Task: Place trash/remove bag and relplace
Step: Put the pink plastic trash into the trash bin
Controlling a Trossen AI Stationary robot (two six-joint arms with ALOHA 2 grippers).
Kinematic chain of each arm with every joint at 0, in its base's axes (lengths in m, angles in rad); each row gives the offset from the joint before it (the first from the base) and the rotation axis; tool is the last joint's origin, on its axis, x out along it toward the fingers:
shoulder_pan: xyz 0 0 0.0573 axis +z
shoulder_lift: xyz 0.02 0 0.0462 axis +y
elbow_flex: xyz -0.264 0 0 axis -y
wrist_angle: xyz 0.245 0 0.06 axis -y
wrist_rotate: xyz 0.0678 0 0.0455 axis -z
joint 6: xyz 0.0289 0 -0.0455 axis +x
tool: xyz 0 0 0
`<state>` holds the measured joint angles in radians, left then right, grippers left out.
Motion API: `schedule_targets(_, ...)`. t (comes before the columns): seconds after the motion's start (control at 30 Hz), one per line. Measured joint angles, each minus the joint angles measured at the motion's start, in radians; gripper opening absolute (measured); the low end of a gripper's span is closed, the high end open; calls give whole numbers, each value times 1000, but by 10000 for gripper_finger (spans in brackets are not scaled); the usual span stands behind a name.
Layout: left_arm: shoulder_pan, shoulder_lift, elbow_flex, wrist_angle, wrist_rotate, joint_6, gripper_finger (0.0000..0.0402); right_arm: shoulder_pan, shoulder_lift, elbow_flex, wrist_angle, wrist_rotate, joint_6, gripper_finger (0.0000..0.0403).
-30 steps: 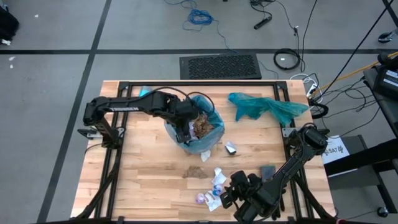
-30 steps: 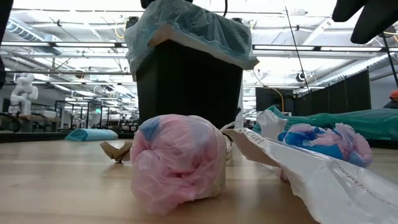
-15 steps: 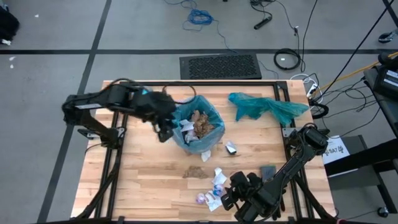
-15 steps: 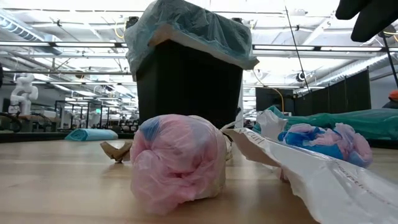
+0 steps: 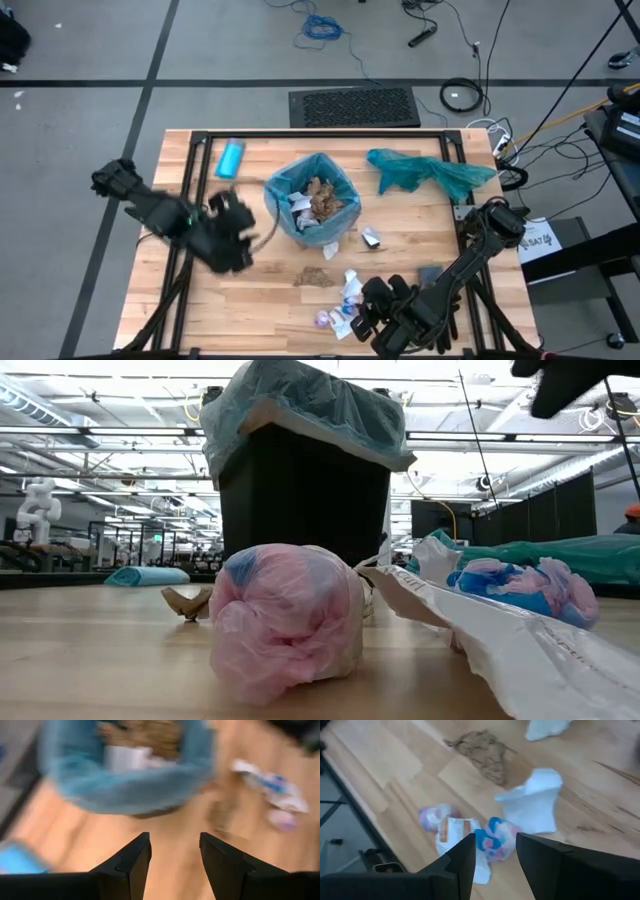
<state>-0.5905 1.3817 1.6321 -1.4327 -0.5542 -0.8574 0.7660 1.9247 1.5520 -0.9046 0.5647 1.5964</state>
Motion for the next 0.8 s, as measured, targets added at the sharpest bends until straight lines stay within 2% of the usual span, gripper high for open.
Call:
schedule_targets(0.2,-121,-117,-354,487,35,8,173,-48,0,0,58,-90,-133,132)
schedule_targets(0.33,-139,-162,-640,968,197,88,173,-76,0,0,99,-99,-180,132)
schedule_targets(0.43,-145,-180,-857,1325,283,84,173,-95,0,0,124,-107,-211,132)
schedule_targets(0.57,-145,-179,-1077,1725,348,77,173,-128,0,0,140,-240,-289,132)
schedule_targets(0.67,-144,-179,-1162,1856,391,55,173,-157,4,0,149,-360,-366,132)
schedule_targets(0.8,-143,-179,-1193,1827,400,52,173,-186,7,0,225,-411,-562,132)
